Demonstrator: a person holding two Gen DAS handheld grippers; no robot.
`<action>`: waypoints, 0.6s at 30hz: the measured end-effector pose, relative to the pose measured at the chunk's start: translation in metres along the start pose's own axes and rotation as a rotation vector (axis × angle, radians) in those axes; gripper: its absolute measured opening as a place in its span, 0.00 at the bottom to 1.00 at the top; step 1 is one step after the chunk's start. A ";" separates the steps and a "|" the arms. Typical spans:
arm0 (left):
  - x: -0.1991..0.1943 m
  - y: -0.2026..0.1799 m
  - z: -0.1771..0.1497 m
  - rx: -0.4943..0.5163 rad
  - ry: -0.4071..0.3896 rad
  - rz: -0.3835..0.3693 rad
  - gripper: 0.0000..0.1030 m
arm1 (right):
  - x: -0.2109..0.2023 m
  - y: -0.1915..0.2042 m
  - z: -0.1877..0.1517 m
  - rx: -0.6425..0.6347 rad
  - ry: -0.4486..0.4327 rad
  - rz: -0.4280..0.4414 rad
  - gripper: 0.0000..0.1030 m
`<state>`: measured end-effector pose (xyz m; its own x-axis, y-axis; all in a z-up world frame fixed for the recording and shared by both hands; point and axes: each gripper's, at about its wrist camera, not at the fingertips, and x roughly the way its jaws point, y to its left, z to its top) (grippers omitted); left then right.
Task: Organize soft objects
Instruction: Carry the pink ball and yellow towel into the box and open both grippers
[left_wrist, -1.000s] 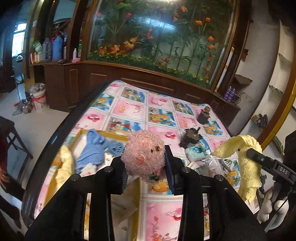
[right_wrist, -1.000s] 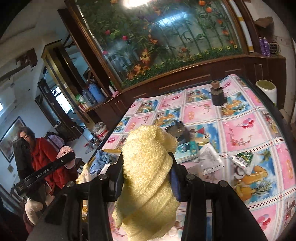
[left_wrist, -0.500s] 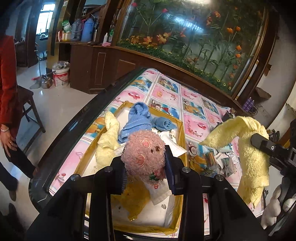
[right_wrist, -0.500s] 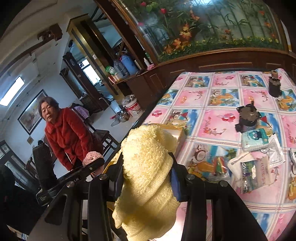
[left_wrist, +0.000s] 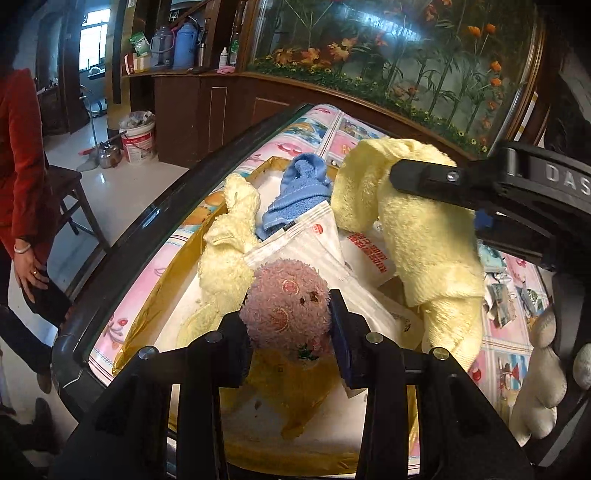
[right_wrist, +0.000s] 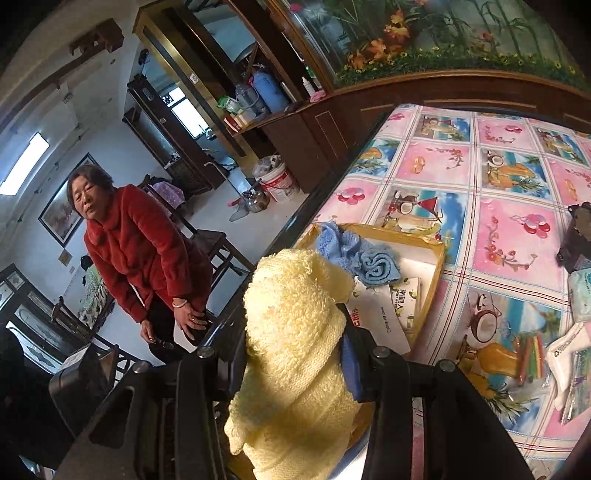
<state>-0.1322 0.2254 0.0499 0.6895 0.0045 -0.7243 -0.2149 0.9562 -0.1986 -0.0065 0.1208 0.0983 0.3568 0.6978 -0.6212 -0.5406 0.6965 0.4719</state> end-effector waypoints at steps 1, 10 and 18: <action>0.002 -0.001 -0.001 0.008 0.003 0.015 0.36 | 0.007 -0.001 -0.001 0.002 0.015 -0.016 0.41; 0.003 -0.002 0.000 0.031 -0.036 0.157 0.42 | 0.058 -0.013 -0.016 0.016 0.109 -0.100 0.42; -0.003 0.000 0.005 0.032 -0.075 0.273 0.60 | 0.058 -0.007 -0.013 -0.016 0.108 -0.080 0.52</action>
<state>-0.1308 0.2267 0.0557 0.6589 0.2832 -0.6969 -0.3781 0.9256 0.0187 0.0077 0.1547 0.0505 0.3155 0.6173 -0.7207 -0.5264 0.7458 0.4084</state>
